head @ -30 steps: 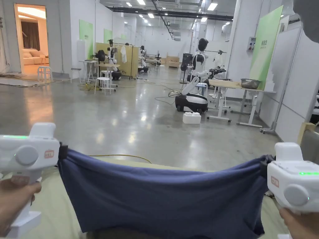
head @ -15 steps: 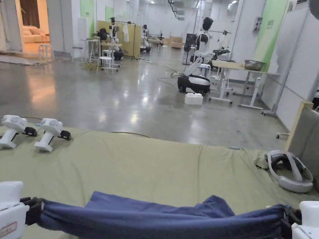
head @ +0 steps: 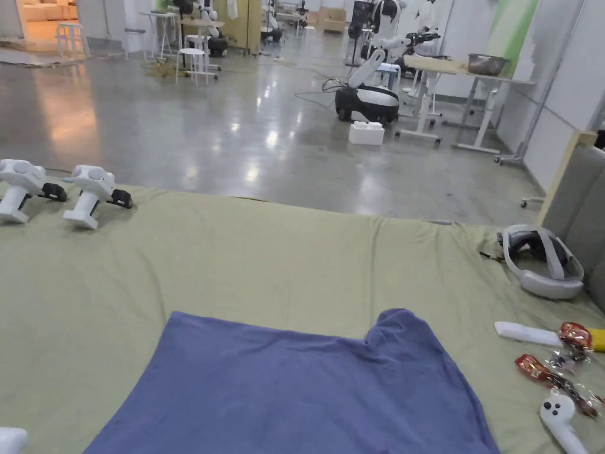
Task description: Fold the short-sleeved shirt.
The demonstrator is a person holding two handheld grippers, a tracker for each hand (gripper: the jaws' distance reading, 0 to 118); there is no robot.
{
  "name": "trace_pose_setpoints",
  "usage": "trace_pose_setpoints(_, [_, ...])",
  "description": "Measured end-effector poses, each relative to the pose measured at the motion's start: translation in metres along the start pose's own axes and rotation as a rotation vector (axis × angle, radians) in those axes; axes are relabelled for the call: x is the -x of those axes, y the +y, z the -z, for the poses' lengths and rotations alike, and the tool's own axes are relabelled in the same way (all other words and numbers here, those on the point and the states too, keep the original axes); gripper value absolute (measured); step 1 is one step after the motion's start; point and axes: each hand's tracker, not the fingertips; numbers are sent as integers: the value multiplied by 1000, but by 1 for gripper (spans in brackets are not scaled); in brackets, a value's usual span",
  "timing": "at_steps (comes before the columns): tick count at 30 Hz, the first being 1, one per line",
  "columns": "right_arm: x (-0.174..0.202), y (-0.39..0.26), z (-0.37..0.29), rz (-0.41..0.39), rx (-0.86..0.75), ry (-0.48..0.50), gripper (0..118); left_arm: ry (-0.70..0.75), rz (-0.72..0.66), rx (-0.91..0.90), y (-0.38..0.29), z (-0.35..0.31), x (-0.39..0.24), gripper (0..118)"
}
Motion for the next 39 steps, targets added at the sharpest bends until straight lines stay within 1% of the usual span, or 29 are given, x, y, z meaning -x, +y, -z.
trace_pose_setpoints(3, [-2, -9, -1, 11, 32, 7, 6, 0, 6, 18, -13, 1, -2, 7])
trace_pose_setpoints(8, [5, -22, 19, -30, 166, 21, 6, -10, -60, 100, -23, 21, 2, 7])
trace_pose_setpoints(10, [8, -28, 30, -47, 216, 24, 6, -18, -63, 154, -25, 33, 1, 7])
trace_pose_setpoints(13, [12, -38, 51, -92, 301, 24, 6, -5, -66, 208, -24, 53, 0, 7])
trace_pose_setpoints(17, [15, -50, 73, -100, 391, 47, 7, 18, -70, 276, -23, 77, -3, 7])
trace_pose_setpoints(19, [17, -53, 78, -107, 402, 38, 15, 25, -72, 285, -22, 82, -6, 8])
trace_pose_setpoints(20, [18, -52, 76, -116, 405, 23, 24, 30, -75, 289, -20, 83, -6, 9])
trace_pose_setpoints(21, [18, -50, 73, -121, 394, 11, 37, 29, -78, 281, -18, 80, -6, 12])
trace_pose_setpoints(22, [18, -48, 68, -120, 377, -6, 52, 36, -83, 265, -15, 77, -7, 20])
trace_pose_setpoints(23, [16, -43, 64, -111, 360, -4, 60, 65, -84, 245, -10, 74, -9, 38])
trace_pose_setpoints(24, [14, -37, 59, -86, 329, 3, 60, 96, -82, 214, -6, 72, -9, 50])
trace_pose_setpoints(25, [13, -30, 55, -56, 299, 16, 64, 109, -79, 178, -2, 70, -7, 55])
trace_pose_setpoints(26, [11, -22, 51, -31, 267, 31, 70, 101, -89, 149, 4, 68, -7, 55])
trace_pose_setpoints(27, [12, -13, 47, -8, 227, 43, 71, 97, -103, 117, 10, 65, -8, 55])
trace_pose_setpoints(29, [18, 5, 40, 30, 105, 58, 71, 78, -150, 48, 28, 55, -15, 55])
trace_pose_setpoints(32, [38, 32, 37, 55, -35, 68, 71, 23, -176, -74, 52, 43, -35, 55])
trace_pose_setpoints(35, [67, 57, 43, 70, -170, 56, 72, -10, -139, -192, 71, 35, -62, 55])
trace_pose_setpoints(39, [104, 79, 45, 135, -350, 54, 72, 56, -74, -380, 82, 29, -98, 51])
